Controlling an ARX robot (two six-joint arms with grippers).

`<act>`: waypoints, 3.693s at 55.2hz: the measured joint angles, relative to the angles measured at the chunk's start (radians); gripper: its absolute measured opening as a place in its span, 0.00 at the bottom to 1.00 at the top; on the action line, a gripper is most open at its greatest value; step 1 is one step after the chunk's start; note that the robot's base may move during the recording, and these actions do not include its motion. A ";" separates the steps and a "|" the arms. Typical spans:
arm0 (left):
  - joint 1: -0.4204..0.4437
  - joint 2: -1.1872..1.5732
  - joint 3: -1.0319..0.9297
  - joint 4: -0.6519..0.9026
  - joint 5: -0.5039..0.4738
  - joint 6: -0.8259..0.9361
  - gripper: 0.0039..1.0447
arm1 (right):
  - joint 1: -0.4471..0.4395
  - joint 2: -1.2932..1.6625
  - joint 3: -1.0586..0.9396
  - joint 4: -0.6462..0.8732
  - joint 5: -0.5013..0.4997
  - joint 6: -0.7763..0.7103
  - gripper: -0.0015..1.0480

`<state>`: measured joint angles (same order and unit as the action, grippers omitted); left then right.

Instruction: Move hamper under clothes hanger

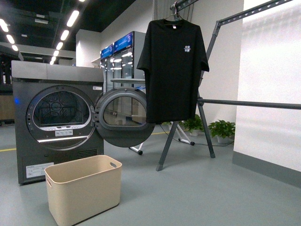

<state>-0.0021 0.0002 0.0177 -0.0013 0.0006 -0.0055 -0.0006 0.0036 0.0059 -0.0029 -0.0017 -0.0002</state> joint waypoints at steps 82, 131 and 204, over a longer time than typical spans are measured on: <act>0.000 0.000 0.000 0.000 0.000 0.000 0.94 | 0.000 0.000 0.000 0.000 0.000 0.000 0.92; 0.000 0.002 0.000 -0.001 0.000 0.000 0.94 | 0.000 0.000 0.000 0.000 0.000 0.000 0.92; 0.000 0.000 0.000 -0.002 -0.003 0.000 0.94 | 0.000 0.000 0.000 0.000 0.000 0.000 0.92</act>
<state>-0.0017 0.0006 0.0177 -0.0032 -0.0021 -0.0051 -0.0002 0.0040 0.0063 -0.0029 -0.0017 -0.0002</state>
